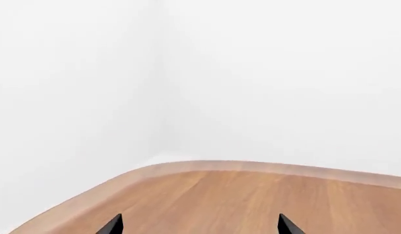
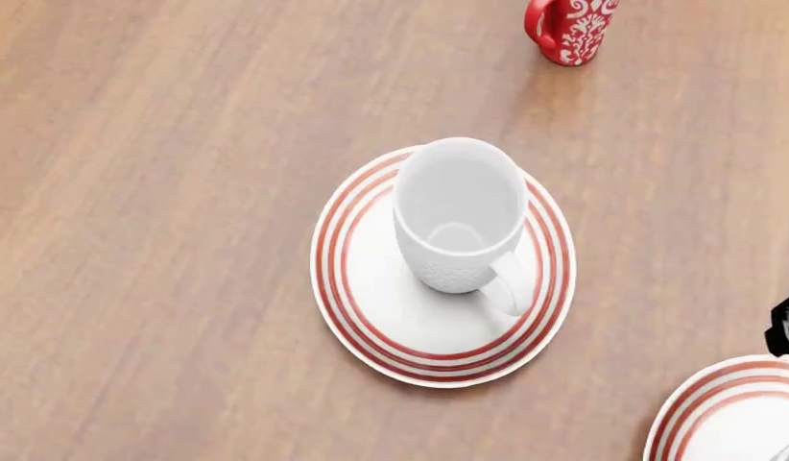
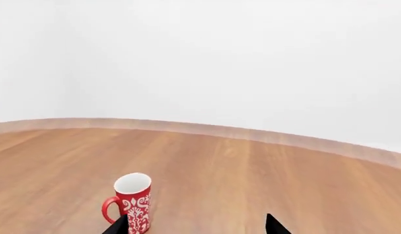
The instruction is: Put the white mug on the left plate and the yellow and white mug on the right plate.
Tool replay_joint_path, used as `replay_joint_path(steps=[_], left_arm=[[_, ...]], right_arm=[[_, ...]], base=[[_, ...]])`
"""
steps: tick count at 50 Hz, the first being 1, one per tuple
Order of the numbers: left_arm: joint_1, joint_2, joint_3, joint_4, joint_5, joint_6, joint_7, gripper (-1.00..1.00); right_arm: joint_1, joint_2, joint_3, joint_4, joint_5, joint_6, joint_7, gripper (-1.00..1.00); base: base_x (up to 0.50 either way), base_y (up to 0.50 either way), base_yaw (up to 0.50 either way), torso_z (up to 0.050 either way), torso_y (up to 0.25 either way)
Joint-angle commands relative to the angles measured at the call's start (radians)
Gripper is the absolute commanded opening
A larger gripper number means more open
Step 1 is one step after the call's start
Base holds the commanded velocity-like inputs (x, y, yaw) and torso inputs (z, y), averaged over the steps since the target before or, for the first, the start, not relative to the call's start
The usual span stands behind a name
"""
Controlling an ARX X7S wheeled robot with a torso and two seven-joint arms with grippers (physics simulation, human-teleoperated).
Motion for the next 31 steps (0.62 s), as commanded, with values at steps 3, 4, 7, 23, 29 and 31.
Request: replay_joint_path(steps=[3, 4, 7, 23, 29, 31], left_arm=[[-0.182, -0.019, 0.001, -0.048, -0.030, -0.030, 0.046, 1.00], [-0.189, -0.017, 0.001, -0.053, -0.026, -0.023, 0.052, 1.00], [-0.207, -0.014, 0.011, -0.086, 0.013, 0.023, 0.089, 1.00], [-0.417, 0.040, 0.026, -0.272, 0.038, 0.096, 0.182, 1.00], [-0.395, 0.009, -0.019, -0.174, -0.014, 0.077, 0.156, 1.00], [-0.397, 0.006, -0.028, -0.159, -0.030, 0.071, 0.150, 1.00]], right_arm=[[0.142, 0.049, -0.077, -0.114, 0.032, 0.086, 0.093, 1.00], [0.151, 0.055, -0.094, -0.116, 0.015, 0.079, 0.093, 1.00], [0.218, 0.066, -0.169, -0.112, -0.020, 0.076, 0.102, 1.00], [0.311, 0.097, -0.219, -0.192, -0.045, 0.012, 0.082, 1.00], [0.297, 0.109, -0.146, -0.289, 0.000, -0.045, 0.054, 1.00], [0.299, 0.116, -0.145, -0.307, -0.008, -0.067, 0.040, 1.00]], base=[[0.00, 0.00, 0.00, 0.000, 0.000], [0.00, 0.00, 0.00, 0.000, 0.000], [0.00, 0.00, 0.00, 0.000, 0.000], [0.00, 0.00, 0.00, 0.000, 0.000], [0.00, 0.00, 0.00, 0.000, 0.000], [0.00, 0.00, 0.00, 0.000, 0.000]])
